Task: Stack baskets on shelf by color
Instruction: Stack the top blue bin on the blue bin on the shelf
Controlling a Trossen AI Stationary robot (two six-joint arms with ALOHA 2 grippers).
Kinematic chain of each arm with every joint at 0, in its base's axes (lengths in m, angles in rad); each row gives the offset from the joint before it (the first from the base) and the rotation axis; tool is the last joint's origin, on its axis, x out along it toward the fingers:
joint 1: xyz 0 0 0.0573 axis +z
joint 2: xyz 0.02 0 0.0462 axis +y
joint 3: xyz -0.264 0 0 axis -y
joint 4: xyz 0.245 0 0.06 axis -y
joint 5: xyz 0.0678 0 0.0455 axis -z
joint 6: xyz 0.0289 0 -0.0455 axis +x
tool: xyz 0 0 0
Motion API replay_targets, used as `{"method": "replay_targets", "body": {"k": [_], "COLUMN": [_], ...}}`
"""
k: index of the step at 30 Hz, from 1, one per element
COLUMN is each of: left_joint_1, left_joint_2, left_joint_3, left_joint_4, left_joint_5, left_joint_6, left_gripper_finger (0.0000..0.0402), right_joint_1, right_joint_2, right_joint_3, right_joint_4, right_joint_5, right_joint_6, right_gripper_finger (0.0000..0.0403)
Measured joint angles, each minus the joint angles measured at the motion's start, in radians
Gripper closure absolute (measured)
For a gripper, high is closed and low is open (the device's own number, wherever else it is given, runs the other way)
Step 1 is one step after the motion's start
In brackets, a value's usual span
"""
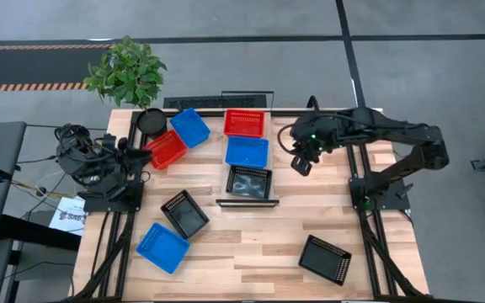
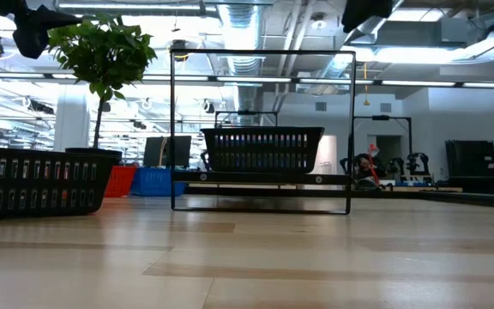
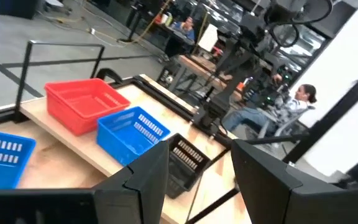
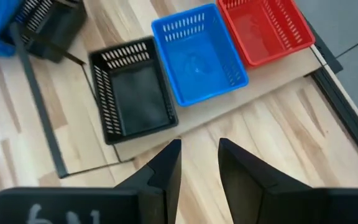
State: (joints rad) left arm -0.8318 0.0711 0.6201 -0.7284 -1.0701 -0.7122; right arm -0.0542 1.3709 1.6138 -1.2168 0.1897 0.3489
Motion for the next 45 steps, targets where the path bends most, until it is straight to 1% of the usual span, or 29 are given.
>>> {"method": "replay_targets", "body": {"k": [7,10,13,18,23,27,31,33,35,39,42,45], "left_joint_1": [0.0,0.0,0.0,0.0,0.0,0.0,0.0,0.0,0.0,0.0,0.0,0.0], "left_joint_2": [0.0,0.0,0.001,0.001,0.001,0.001,0.001,0.001,0.001,0.004,0.012,0.025], "left_joint_3": [0.0,0.0,0.0,-0.001,-0.028,-0.059,-0.081,-0.092,-0.099,-0.101,-0.1,-0.1], "left_joint_4": [0.0,-0.004,-0.038,-0.135,-0.152,-0.151,-0.145,-0.146,-0.142,-0.127,-0.11,-0.107], "left_joint_5": [0.109,0.12,0.078,-0.019,-0.04,-0.032,0.009,0.025,0.044,0.087,0.098,0.099], "left_joint_6": [-0.057,-0.06,-0.061,-0.119,-0.132,-0.16,-0.191,-0.207,-0.225,-0.236,-0.236,-0.242], "left_gripper_finger": [0.0234,0.0234,0.0234,0.0234,0.0234,0.0234,0.0234,0.0234,0.0234,0.0234,0.0234,0.0234], "right_joint_1": [0.091,0.125,0.153,0.17,0.171,0.171,0.17,0.169,0.169,0.163,0.139,0.105], "right_joint_2": [0.002,0.01,0.02,0.025,0.026,0.03,0.061,0.091,0.133,0.228,0.316,0.414], "right_joint_3": [0.0,-0.001,0.0,-0.001,-0.001,-0.001,-0.001,0.004,0.001,0.0,0.033,0.106], "right_joint_4": [0.005,0.007,0.008,0.003,0.023,0.121,0.28,0.404,0.465,0.67,0.781,0.803], "right_joint_5": [-0.002,0.021,0.073,0.103,0.105,0.105,0.105,0.104,0.095,0.08,0.07,0.061], "right_joint_6": [0.071,0.074,0.089,0.089,0.089,0.052,-0.024,-0.057,-0.112,-0.238,-0.303,-0.347], "right_gripper_finger": [0.0273,0.0273,0.0275,0.0273,0.0268,0.0263,0.0261,0.0261,0.0261,0.0261,0.026,0.0257]}}
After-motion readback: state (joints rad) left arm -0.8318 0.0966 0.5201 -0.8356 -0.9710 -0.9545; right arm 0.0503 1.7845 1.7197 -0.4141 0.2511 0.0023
